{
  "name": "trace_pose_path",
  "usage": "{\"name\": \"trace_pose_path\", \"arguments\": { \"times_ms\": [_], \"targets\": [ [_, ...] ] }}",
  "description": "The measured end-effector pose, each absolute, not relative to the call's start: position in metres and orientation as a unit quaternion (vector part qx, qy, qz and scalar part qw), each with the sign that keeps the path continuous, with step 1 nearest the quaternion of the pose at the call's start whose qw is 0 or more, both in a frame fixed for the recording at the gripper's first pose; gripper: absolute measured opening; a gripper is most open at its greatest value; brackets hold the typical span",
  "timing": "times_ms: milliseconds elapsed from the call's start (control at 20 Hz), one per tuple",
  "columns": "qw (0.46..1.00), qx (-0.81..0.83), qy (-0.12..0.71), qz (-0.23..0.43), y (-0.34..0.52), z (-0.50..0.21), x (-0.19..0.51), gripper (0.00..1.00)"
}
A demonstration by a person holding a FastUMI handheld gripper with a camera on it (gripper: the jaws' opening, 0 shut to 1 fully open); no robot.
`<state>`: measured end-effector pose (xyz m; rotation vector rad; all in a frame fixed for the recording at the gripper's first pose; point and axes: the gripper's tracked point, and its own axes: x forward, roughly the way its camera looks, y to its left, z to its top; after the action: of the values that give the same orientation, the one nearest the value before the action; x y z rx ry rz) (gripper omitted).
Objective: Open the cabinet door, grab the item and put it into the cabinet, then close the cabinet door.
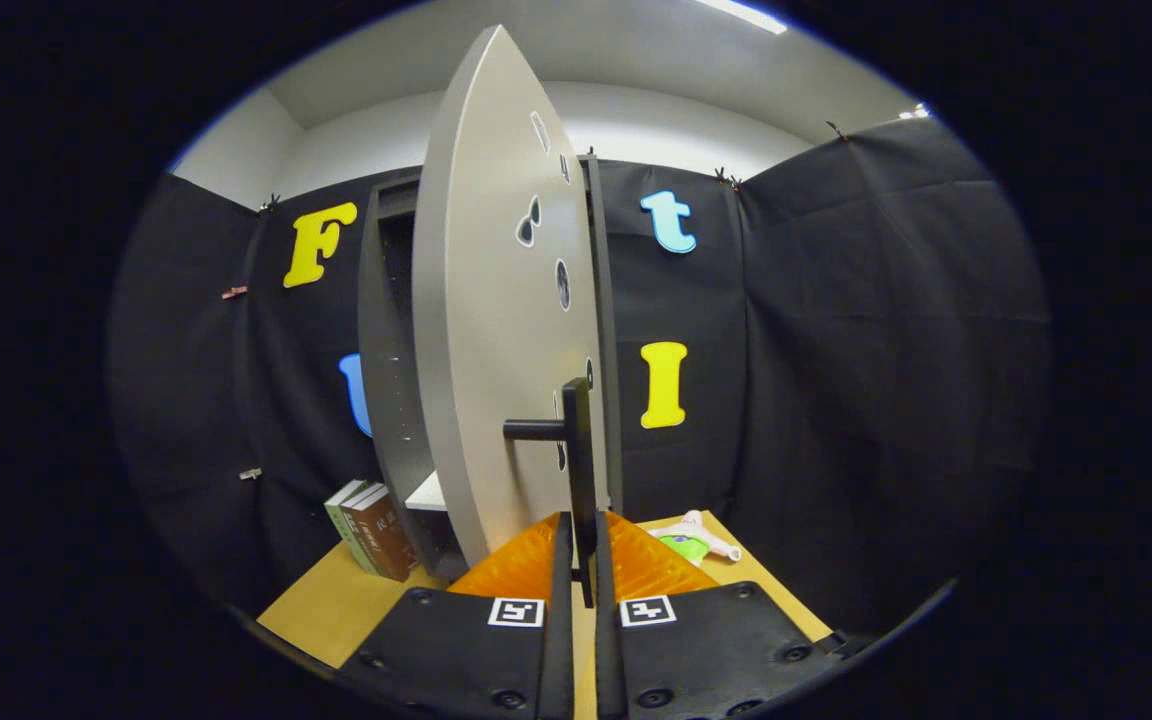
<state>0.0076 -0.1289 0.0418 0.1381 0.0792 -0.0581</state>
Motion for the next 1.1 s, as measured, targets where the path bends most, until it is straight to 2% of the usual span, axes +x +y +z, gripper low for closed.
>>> {"name": "trace_pose_path", "arguments": {
  "times_ms": [400,750,850,900,950,1100],
  "targets": [
    [0.994,0.056,0.035,-0.092,-0.174,0.037,0.0,0.08],
    [0.993,0.042,0.061,-0.093,-0.178,0.027,-0.026,0.08],
    [0.993,0.044,0.079,-0.081,-0.165,0.018,-0.038,0.27],
    [0.993,0.048,0.082,-0.076,-0.16,0.016,-0.044,0.46],
    [0.993,0.052,0.087,-0.059,-0.15,0.014,-0.05,0.53],
    [0.992,0.053,0.111,-0.017,-0.11,-0.004,-0.071,0.97]
  ]
}}
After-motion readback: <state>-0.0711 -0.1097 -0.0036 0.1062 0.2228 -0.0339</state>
